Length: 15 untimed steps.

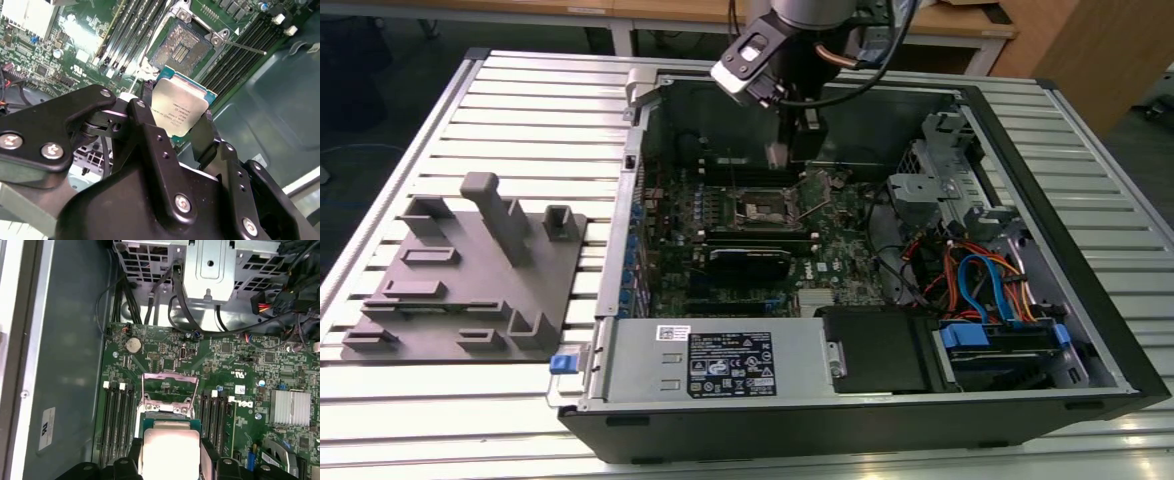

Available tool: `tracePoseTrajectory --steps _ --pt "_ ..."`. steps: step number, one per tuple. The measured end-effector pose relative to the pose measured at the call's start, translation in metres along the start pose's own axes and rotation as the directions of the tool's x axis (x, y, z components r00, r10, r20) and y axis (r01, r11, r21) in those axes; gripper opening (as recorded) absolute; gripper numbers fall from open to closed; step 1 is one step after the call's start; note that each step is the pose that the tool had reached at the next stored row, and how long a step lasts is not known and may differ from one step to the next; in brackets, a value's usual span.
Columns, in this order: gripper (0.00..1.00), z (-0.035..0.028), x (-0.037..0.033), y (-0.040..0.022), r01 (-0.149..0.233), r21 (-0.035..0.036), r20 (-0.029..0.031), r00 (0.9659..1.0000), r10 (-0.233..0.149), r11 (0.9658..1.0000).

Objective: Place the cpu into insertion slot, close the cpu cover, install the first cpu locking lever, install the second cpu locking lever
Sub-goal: 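Place the cpu into insertion slot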

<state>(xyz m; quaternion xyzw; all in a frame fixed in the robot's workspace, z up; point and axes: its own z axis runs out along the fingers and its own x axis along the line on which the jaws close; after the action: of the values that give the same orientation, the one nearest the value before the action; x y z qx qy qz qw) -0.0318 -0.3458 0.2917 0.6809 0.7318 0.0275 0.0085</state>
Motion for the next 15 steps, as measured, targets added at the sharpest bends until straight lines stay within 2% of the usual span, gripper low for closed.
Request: tracePoseTrajectory --steps 6,12,15 --pt "0.54 0.0097 0.0000 -0.0022 -0.006 0.0017 0.0069 1.0000 0.006 1.0000" --pt "0.54 0.0097 0.0000 -0.0023 -0.006 0.0019 0.0072 1.0000 0.006 1.0000" --pt "0.54 0.0117 0.0006 -0.0024 -0.008 0.0015 0.0071 0.9999 0.008 1.0000"
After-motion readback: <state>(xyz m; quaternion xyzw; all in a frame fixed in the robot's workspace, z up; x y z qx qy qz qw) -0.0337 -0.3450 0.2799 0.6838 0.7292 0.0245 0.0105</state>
